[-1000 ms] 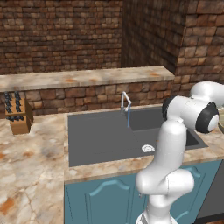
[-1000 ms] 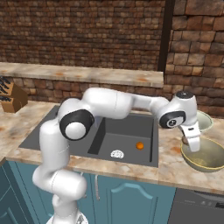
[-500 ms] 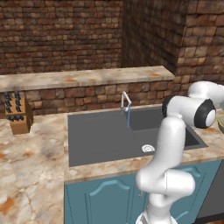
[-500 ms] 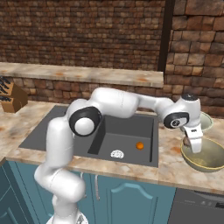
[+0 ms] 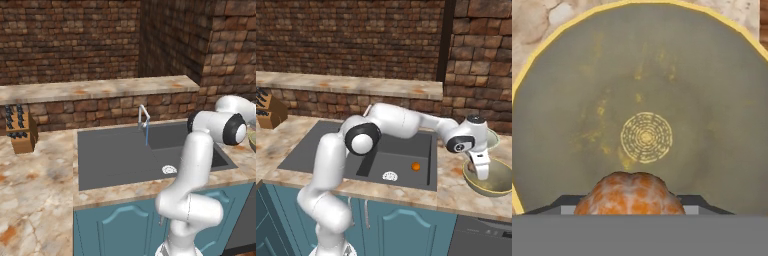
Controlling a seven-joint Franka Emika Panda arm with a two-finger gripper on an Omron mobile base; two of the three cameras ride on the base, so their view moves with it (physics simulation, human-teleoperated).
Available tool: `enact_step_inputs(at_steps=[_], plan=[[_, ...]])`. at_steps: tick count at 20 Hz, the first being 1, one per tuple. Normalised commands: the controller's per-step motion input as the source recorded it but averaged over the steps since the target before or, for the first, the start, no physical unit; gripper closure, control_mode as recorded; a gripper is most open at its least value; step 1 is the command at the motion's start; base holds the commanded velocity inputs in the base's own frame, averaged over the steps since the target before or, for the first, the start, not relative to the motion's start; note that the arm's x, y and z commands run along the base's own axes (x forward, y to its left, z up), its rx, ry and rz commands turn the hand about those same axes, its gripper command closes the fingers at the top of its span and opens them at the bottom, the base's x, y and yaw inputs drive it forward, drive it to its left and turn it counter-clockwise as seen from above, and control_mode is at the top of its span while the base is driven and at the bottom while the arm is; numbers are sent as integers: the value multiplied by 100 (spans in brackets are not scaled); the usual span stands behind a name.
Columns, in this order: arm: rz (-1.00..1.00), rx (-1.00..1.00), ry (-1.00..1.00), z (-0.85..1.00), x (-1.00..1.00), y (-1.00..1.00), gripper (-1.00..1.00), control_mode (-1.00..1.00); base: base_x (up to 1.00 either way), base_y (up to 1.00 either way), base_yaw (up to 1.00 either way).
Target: Pick the tangerines from the sink and place them in one bowl. Place the tomato in the other bowl. Then turn off the sink faucet.
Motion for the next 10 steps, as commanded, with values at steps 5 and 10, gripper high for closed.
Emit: enact_step_inputs(at_steps=[5, 10], plan=[[0, 6, 0, -18, 10, -28, 100, -100, 0, 0, 0], [0, 5, 0, -1, 8, -8, -100, -100, 0, 0, 0]])
